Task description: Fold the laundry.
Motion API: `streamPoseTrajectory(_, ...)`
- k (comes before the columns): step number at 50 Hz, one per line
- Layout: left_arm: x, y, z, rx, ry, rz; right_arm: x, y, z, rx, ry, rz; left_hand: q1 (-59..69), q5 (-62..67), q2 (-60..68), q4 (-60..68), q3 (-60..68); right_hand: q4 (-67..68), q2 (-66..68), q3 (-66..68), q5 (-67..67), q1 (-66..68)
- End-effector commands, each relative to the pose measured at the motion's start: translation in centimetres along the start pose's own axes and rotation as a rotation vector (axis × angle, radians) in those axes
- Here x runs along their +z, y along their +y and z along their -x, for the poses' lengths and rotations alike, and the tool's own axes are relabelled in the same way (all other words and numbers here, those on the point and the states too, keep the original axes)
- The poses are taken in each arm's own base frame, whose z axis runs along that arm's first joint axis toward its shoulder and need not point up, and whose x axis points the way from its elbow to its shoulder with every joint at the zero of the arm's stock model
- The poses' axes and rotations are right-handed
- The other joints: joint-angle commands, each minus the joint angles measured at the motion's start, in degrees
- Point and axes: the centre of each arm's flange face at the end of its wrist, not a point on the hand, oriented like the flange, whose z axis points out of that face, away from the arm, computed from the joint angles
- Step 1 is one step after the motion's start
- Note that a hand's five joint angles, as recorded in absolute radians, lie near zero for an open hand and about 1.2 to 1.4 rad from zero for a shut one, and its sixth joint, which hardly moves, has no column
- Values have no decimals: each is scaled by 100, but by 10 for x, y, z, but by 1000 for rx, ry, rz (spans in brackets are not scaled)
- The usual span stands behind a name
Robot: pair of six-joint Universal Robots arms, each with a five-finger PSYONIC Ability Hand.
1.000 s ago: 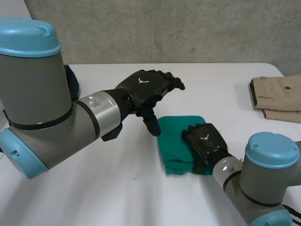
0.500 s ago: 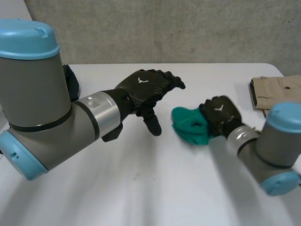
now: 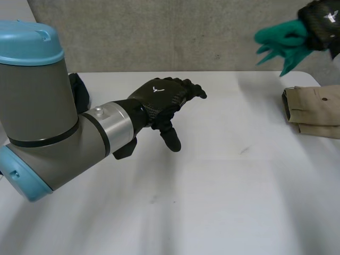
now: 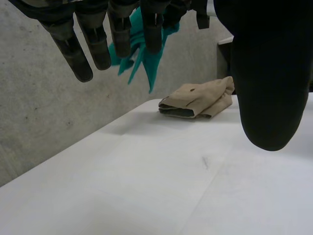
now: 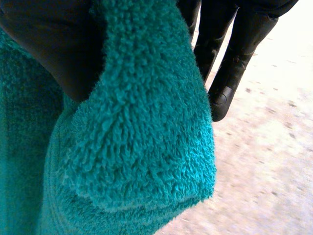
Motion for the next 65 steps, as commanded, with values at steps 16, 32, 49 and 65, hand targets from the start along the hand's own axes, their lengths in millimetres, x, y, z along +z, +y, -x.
streamPoseTrajectory(16,6,13,0,-39,6,37,-116,191,-63,99,-17,317,-94,40,-41,-43,-115,1171,1319,1423,1617,2760)
streamPoseTrajectory(32,6,11,-1,-34,6,22,-135,146,-64,35,-83,497,-94,40,-41,-43,-115,-5829,-5681,-5577,-5383,-4240)
streamPoseTrajectory(49,-10,-19,-3,-4,-1,-67,-87,-14,-49,11,123,541,-279,-145,-226,-228,-300,-5829,-5681,-5577,-5383,-4240)
streamPoseTrajectory(65,-23,-29,1,5,-28,-101,-91,-152,87,197,178,424,-262,-129,-209,-211,-283,-5829,-5681,-5577,-5383,-4240)
